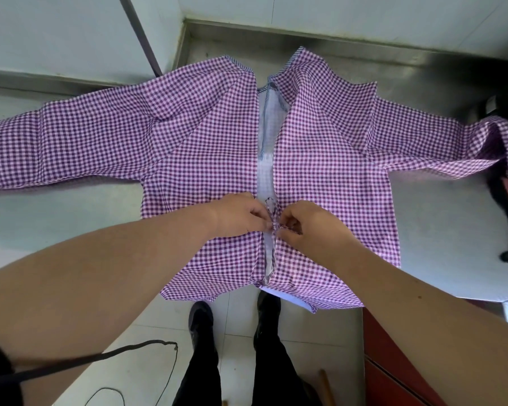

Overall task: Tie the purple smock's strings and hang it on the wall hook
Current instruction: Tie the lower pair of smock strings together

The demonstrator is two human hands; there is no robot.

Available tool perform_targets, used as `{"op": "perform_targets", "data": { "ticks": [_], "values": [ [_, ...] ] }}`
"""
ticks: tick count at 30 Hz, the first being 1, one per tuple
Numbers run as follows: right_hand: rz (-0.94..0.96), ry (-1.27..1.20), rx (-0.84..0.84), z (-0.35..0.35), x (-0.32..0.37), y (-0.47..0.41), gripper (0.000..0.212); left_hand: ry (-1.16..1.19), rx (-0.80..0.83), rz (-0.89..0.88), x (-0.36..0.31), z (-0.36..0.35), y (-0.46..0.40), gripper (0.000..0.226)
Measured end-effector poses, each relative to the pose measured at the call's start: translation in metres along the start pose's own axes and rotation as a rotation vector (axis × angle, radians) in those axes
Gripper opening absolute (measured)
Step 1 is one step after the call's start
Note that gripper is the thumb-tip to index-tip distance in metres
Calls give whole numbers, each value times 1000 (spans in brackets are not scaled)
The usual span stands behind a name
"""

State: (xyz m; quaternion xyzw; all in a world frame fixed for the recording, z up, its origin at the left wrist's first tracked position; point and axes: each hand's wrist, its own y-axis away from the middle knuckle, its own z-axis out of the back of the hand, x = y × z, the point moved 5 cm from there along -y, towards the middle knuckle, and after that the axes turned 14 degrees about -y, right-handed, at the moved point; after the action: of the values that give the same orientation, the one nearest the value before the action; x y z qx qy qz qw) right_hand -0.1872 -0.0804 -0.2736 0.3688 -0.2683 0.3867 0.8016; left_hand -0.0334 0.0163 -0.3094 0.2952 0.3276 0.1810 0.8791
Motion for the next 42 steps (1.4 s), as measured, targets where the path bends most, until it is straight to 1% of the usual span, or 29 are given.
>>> {"op": "perform_targets", "data": {
  "ticks": [3,7,9,10,13,16,17,19,21,23,26,31,33,34,36,40,42],
  "values": [
    [-33,-44,-16,-3,0,-2,13,50,-3,-3,2,-2,-2,14],
    [-65,-94,-13,-6,0,-3,11,129,-1,-13,2,-4,-3,9],
    [-81,-127,-4,-6,0,-3,11,156,2,-29,4,-5,-5,21],
    [-86,-129,2,-6,-1,-4,11,164,0,-34,5,-5,-5,23],
    [-84,-121,35,-5,0,-7,8,179,-1,-20,3,-4,-1,7],
    [-74,-158,82,-6,1,-8,10,191,-1,-23,1,-4,0,24],
    [-83,-169,97,-7,0,-9,11,194,-9,-21,1,-3,0,22],
    [-109,-193,125,-7,-1,-9,12,204,-24,-2,3,-2,0,11],
    [-108,-221,124,-6,0,-9,13,211,-24,10,2,-1,1,6],
    [-79,-230,97,-5,1,-9,15,219,-22,18,1,-1,3,5],
    [-59,-170,84,-6,3,-9,12,212,-15,17,1,0,5,6],
    [-85,-136,167,-11,7,-14,8,158,4,-1,0,1,6,6],
    [-46,-142,192,-10,11,-16,16,145,-4,0,-1,2,7,4],
    [-23,-145,191,-10,13,-17,19,139,-10,5,-1,2,7,5],
    [2,-137,162,-7,15,-17,17,144,-16,17,0,1,6,7],
    [-47,-119,103,-6,15,-17,22,135,-11,-4,1,2,5,14],
    [-86,-133,106,-9,12,-18,25,137,3,-16,1,1,5,13]
  ]
}}
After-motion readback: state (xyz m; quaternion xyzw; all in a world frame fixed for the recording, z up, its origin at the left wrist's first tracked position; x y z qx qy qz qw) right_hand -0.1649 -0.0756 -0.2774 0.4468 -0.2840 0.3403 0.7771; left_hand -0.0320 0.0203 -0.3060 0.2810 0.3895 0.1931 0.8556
